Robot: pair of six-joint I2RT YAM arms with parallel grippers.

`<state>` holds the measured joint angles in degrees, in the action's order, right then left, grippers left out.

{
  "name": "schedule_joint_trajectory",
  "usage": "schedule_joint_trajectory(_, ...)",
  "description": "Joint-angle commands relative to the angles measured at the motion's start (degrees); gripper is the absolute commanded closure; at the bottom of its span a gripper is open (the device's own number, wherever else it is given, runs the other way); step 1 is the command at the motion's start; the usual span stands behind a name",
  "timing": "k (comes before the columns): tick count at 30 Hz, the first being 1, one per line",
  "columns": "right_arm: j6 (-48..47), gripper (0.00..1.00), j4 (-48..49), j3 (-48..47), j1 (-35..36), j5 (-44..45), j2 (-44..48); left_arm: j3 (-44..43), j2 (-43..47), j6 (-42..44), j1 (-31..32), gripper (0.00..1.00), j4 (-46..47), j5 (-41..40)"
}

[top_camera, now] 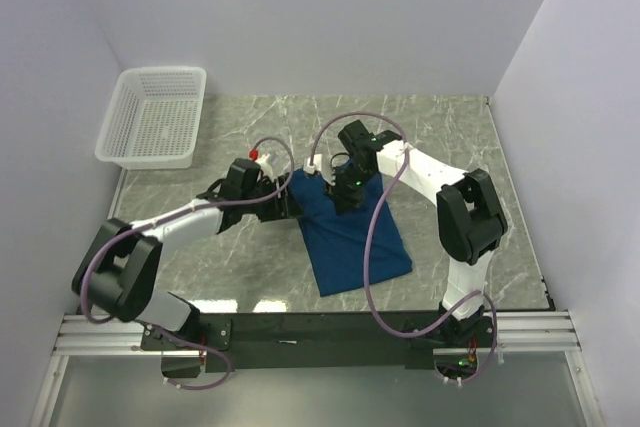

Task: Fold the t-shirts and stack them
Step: Fold the tshirt

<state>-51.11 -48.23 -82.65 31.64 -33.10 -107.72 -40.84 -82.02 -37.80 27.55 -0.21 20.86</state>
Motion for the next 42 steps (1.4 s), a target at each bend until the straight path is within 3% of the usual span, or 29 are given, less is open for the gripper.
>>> schedule_joint_trajectory(1,-1.3,0.64,-6.1,-3.7,-1.0,-2.0,-0.4,-7.0,-4.5,4.4,-0.1,0.42,3.4,3.1)
schedule_joint_trajectory(5,1.3,0.64,-5.1,-2.0,-1.0,-1.2,-3.6,-10.2,-7.5,4.2,-0.1,0.43,3.7,4.4)
schedule_joint_trajectory(11,-3.1,0.73,-2.6,7.3,-0.4,-2.1,4.3,-9.2,-7.7,3.6,0.0,0.43,4.3,5.8)
schedule_joint_trajectory(15,-4.1,0.74,2.3,14.2,0.5,-0.8,10.4,-8.1,-7.5,3.0,0.0,0.44,5.3,6.8)
schedule_joint_trajectory(20,-3.3,0.75,4.8,18.7,2.5,3.2,11.7,-8.4,-9.0,1.3,1.1,0.44,7.1,8.8)
schedule_joint_trajectory(24,-1.6,0.37,10.6,22.7,4.0,6.6,14.2,-9.7,-11.3,0.8,3.8,0.45,7.4,8.2)
schedule_joint_trajectory(29,-1.0,0.29,8.4,20.2,3.0,3.7,16.0,-11.8,-13.6,1.2,6.1,0.47,6.7,7.8)
schedule_joint_trajectory(32,0.4,0.25,2.6,12.6,-1.7,-5.5,14.6,-13.6,-14.0,2.6,6.1,0.48,5.3,5.8)
schedule_joint_trajectory(33,1.2,0.12,0.2,8.3,-4.5,-7.6,13.7,-14.6,-13.7,3.1,6.1,0.48,5.0,5.2)
schedule_joint_trajectory(36,1.3,0.1,-6.1,1.9,-7.7,-12.5,8.5,-16.8,-13.9,5.6,6.1,0.49,4.0,3.8)
schedule_joint_trajectory(38,4.5,0.1,-6.1,-2.6,-10.0,-10.6,4.9,-19.2,-15.3,7.9,6.1,0.5,2.1,3.2)
schedule_joint_trajectory(42,10.9,0.23,-2.6,-3.7,-10.5,-1.2,2.1,-22.9,-18.3,10.6,6.1,0.51,-1.9,2.3)
